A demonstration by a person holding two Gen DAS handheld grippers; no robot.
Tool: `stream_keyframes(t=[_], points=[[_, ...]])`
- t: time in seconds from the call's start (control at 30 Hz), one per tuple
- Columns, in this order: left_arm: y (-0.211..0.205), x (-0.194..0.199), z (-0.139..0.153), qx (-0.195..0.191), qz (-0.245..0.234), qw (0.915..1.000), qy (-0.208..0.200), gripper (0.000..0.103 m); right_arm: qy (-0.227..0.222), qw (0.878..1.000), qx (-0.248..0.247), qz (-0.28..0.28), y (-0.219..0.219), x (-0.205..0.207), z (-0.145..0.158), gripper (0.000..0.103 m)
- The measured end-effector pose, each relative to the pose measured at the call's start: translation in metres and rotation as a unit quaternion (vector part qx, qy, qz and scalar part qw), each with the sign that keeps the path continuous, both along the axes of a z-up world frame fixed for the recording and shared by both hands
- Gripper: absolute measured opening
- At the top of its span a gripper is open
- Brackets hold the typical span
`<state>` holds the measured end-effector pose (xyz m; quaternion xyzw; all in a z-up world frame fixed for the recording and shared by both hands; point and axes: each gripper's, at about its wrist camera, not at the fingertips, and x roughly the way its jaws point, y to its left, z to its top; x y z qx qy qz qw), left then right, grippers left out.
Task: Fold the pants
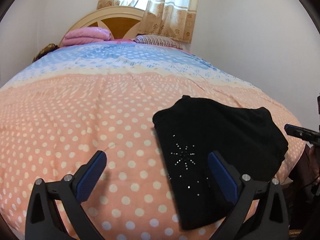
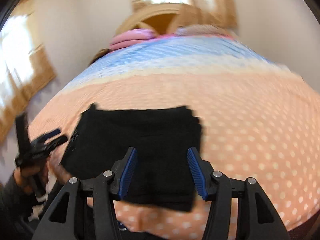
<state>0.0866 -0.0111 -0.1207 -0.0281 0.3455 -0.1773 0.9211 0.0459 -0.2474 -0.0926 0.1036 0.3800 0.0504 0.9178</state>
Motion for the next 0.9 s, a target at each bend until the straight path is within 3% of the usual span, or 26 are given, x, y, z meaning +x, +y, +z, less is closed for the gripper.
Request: stream_keyframes(t=[0.23, 0.63, 0.77, 0.83, 0.9], points=[[-0.027, 0.008, -0.014, 0.032, -0.023, 0.9991, 0.013, 0.103, 0.052, 0.998, 0.023, -0.016, -0.022, 0.021, -0.038, 0.055], [-0.034, 0.018, -0.023, 0.025, -0.026, 0.9988, 0.032, 0.103, 0.037, 0.988, 0.150, -0.023, -0.049, 0.023, -0.059, 0.055], [-0.035, 0.019, -0.024, 0.025, -0.028, 0.9985, 0.040, 0.103, 0.032, 0.988, 0.149, -0.025, -0.046, 0.019, -0.058, 0.054], [-0.036, 0.022, -0.024, 0.024, -0.030, 0.9981, 0.048, 0.103, 0.029, 0.988, 0.151, -0.024, -0.045, 0.018, -0.058, 0.050], [-0.034, 0.024, -0.023, 0.020, -0.031, 0.9978, 0.054, 0.103, 0.029, 0.982, 0.187, -0.012, -0.048, 0.017, -0.060, 0.038]])
